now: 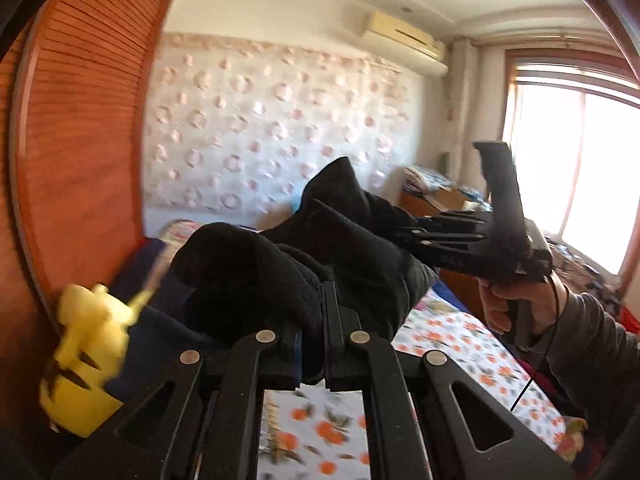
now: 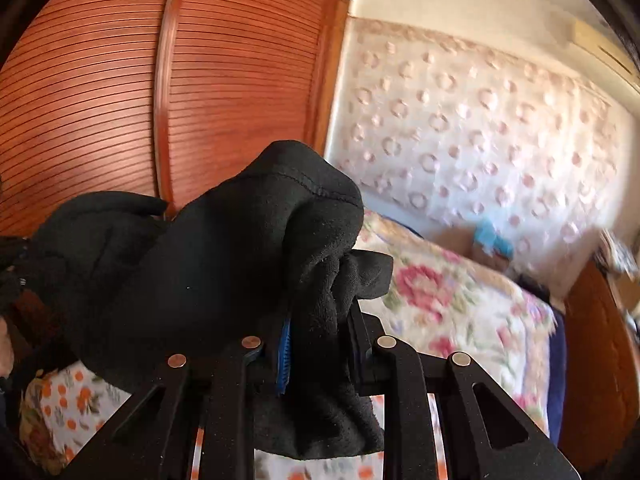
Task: Fold small clothes
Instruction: 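Carry the folded black shirt with both tools onto the clothes stack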
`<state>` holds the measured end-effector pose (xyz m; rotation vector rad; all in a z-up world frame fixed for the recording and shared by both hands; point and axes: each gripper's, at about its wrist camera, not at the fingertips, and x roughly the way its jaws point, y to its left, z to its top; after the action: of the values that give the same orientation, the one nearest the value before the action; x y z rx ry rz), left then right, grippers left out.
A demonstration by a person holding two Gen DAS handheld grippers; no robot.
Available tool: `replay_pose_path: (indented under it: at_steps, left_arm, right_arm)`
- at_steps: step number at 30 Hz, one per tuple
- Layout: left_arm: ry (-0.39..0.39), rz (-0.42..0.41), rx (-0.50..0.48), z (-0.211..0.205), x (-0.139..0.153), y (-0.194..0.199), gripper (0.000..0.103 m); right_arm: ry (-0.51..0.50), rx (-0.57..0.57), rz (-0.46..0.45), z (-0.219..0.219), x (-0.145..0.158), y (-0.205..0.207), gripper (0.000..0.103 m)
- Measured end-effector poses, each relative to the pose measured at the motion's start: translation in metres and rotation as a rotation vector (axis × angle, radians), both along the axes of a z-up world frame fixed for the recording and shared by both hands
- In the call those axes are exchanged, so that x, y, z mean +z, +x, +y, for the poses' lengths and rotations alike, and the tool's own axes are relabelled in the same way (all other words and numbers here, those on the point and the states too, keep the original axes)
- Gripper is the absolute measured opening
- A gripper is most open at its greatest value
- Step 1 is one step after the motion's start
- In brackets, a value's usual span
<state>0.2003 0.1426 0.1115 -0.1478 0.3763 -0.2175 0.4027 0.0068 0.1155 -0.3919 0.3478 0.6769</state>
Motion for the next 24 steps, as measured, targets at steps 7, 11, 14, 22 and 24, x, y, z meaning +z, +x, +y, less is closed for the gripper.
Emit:
replay_pose_path:
  at_steps: [7,11,14,22,24]
  left_arm:
    - [0.013,0.06,0.16,0.036,-0.044,0.032,0.008]
    - [0.005,0.187,0.211,0.04,-0.097,0.045,0.008]
    - [-0.021,0.24,0.233,0.039,-0.126,0.05,0.008]
    - [-0.012,0.22,0.263,0.029,-0.13,0.025,0.031]
    - [0.028,0.207,0.265,0.026,-0.124,0.02,0.037]
  right_arm:
    - [-0.07,0.181,-0.02,0.104,-0.02,0.049,0.022]
    - [-0.114,0.187,0.061,0.143,-0.065,0.083,0.024]
    - [-0.111,0.156,0.105,0.153,-0.085,0.103,0.029]
    - [0.018,0.098,0.121,0.144,-0.072,0.084,0.045]
    - [0.026,0.107,0.118,0.147,-0.076,0.073,0.046]
